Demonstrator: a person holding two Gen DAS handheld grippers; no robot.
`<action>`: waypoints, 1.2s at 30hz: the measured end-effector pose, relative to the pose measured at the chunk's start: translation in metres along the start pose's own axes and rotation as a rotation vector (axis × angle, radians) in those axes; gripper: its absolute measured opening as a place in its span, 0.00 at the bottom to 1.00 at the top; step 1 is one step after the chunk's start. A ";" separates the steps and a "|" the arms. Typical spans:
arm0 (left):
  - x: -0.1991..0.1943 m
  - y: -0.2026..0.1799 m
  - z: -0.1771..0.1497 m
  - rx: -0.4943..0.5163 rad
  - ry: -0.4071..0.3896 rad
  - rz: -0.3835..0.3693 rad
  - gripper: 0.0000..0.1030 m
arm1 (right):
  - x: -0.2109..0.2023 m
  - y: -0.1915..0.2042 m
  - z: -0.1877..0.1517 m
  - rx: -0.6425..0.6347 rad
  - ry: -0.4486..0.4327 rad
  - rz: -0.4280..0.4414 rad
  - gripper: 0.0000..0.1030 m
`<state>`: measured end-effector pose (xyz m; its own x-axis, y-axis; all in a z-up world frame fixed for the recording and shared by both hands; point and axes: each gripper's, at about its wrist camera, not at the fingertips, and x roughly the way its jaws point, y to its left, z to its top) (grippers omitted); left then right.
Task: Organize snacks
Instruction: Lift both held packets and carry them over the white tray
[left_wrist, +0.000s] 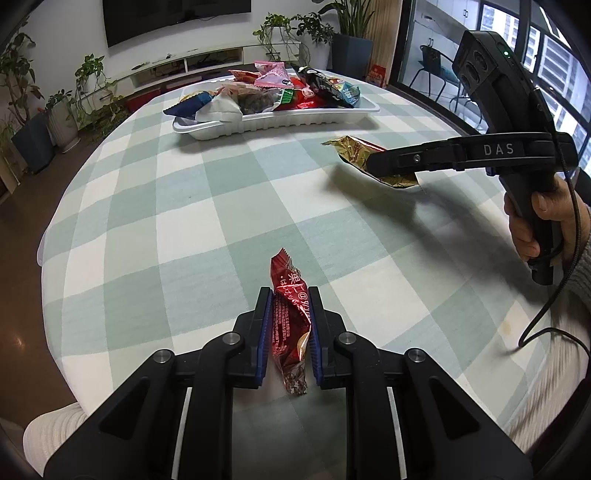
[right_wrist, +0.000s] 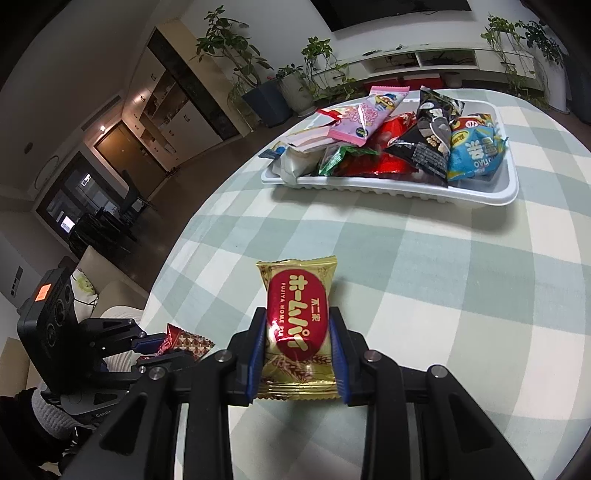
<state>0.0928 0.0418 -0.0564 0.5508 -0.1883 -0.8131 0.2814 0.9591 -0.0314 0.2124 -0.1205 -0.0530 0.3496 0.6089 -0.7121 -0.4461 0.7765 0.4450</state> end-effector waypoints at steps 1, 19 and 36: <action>0.001 0.000 0.000 0.003 0.001 0.003 0.16 | 0.001 0.000 0.000 -0.001 0.003 -0.001 0.33; 0.007 0.006 -0.001 -0.024 0.016 -0.042 0.14 | 0.014 0.004 -0.008 -0.010 0.045 -0.028 0.33; -0.008 0.019 0.017 -0.161 -0.059 -0.148 0.13 | -0.004 -0.023 -0.005 0.229 -0.034 0.210 0.33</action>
<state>0.1068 0.0583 -0.0408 0.5590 -0.3370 -0.7576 0.2365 0.9405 -0.2438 0.2176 -0.1417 -0.0632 0.2986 0.7617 -0.5750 -0.3152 0.6474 0.6939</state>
